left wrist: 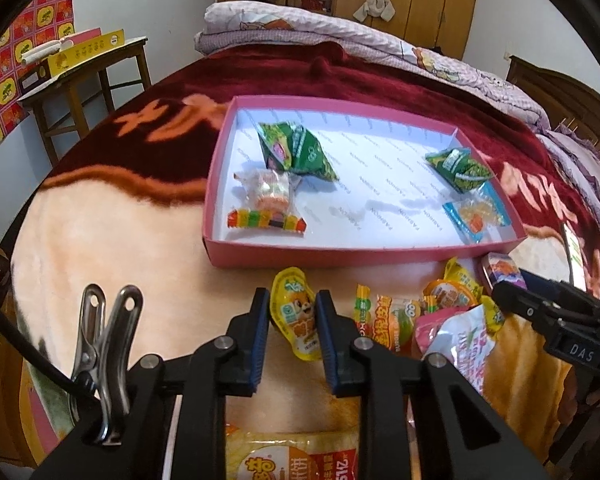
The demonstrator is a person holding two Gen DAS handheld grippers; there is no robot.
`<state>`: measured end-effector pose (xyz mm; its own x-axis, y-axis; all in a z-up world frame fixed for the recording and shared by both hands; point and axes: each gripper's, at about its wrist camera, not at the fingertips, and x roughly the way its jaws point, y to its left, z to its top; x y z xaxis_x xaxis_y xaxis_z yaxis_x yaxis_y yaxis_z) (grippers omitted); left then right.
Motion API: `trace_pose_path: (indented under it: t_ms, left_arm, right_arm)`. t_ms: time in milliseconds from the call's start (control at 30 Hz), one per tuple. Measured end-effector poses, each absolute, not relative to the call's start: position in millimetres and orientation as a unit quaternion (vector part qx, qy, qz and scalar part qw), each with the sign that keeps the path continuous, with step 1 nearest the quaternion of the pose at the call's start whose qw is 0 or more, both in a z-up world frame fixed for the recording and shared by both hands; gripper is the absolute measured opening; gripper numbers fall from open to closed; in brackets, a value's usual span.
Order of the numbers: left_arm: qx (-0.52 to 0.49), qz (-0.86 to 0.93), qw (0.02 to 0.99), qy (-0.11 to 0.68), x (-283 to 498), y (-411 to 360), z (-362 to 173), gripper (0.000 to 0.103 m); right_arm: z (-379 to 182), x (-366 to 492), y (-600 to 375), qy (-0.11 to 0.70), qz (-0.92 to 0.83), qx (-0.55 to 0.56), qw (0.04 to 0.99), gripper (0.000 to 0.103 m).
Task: Organize snacks
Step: 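Grasp the yellow jelly cup with the left tool while the right grasps the purple tin, then carry the jelly cup and purple tin up and over into the pink tray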
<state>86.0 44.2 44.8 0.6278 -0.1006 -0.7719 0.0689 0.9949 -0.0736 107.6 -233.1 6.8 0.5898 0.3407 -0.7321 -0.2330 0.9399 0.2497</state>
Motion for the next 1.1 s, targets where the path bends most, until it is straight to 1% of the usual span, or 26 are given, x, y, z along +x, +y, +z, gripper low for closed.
trace_pose_path:
  t_ms: [400,800,1100]
  left_arm:
    - [-0.021,-0.041,0.918,0.394,82.6,52.2,72.7,0.024]
    - [-0.024,-0.041,0.92,0.39,97.3,51.4,79.9,0.024]
    - [-0.02,-0.037,0.916,0.398,121.1,55.1,74.9,0.024]
  right_arm:
    - [26.5,96.2,-234.1,0.399,0.17,0.068,0.899,0.064]
    - [48.2,103.3,-223.7,0.386,0.19,0.046,0.901,0.064]
    - [52.6,120.7,-213.7,0.385,0.195,0.025,0.902,0.064]
